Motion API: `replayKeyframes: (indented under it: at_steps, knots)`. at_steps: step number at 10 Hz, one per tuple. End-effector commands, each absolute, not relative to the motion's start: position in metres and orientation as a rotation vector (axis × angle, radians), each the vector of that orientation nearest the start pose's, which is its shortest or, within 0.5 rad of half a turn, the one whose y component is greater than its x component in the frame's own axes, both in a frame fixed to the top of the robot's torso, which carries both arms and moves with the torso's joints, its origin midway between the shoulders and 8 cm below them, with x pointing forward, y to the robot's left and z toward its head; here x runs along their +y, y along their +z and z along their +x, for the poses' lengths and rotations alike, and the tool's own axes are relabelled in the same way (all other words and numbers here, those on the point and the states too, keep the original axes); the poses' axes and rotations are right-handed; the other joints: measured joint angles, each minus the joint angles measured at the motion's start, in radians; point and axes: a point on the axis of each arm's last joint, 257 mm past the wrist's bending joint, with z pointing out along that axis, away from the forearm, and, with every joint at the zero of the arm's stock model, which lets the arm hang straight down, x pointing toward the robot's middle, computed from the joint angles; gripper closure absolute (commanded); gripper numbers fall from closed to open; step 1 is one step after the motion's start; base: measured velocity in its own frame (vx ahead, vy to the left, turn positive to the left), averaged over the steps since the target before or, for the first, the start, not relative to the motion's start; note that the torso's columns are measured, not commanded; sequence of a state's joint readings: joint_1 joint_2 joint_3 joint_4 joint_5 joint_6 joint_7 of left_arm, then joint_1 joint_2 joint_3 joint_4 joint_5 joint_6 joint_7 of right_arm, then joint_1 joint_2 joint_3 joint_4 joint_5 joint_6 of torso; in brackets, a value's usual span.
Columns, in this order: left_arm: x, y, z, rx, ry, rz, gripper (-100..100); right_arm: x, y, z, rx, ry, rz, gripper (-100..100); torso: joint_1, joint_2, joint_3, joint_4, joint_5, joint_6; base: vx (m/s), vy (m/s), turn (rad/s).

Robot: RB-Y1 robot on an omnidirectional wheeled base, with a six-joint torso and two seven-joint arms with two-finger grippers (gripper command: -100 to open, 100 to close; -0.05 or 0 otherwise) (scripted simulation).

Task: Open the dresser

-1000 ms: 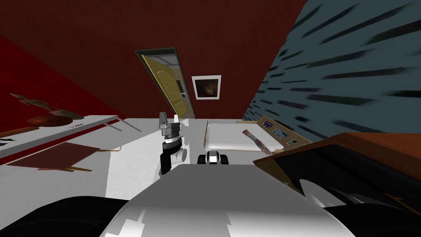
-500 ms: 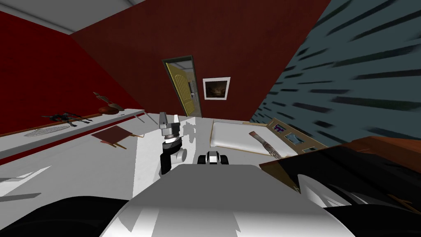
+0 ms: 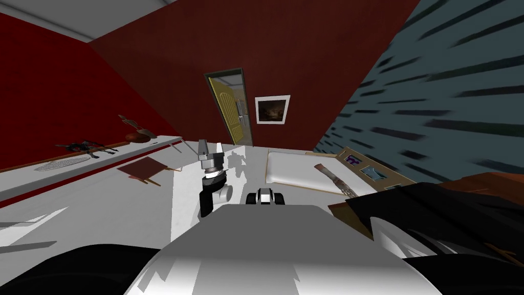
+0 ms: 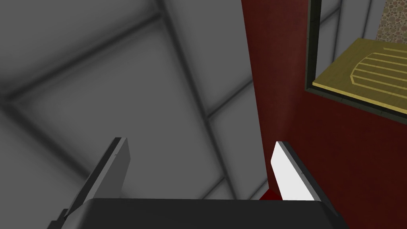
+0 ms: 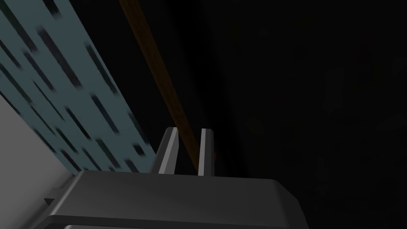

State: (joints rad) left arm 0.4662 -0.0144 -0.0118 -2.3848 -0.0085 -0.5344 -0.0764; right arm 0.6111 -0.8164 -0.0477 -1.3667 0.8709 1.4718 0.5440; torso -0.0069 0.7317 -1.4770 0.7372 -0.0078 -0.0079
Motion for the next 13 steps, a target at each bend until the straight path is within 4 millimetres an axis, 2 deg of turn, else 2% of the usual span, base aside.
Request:
replayKeyframes:
  at_steps: [1, 6, 7, 8, 13]
  knots:
    - [0.266, 0.086, 0.315, 0.500, -1.281, -0.503, 0, -0.783, -0.184, 0.003, 1.866, -2.338, 0.504, -100, -0.005, 0.003, 0.000, 0.000, 0.003, 0.002, -0.006, 0.072, -0.098]
    - [0.266, 0.086, 0.315, 0.500, -1.281, -0.503, 0, -0.804, -0.136, 0.030, 1.847, -2.327, 0.469, -100, 0.008, 0.007, 0.001, 0.001, 0.008, 0.008, -0.010, 0.061, -0.068]
    - [0.266, 0.086, 0.315, 0.500, -1.281, -0.503, 0, -0.802, -0.144, 0.026, 1.853, -2.325, 0.475, -100, 0.010, 0.007, 0.000, 0.001, 0.012, 0.009, -0.002, 0.028, -0.003]
    - [0.266, 0.086, 0.315, 0.500, -1.281, -0.502, 0, -0.802, -0.144, 0.027, 1.857, -2.322, 0.471, 0, 0.011, 0.007, 0.000, 0.001, 0.012, 0.009, 0.000, 0.000, 0.000]
    - [0.266, 0.086, 0.315, 0.500, -1.281, -0.502, 0, -0.801, -0.148, 0.027, 1.868, -2.316, 0.470, 0, 0.009, 0.007, 0.001, 0.001, 0.009, 0.008, 0.000, 0.000, 0.000]
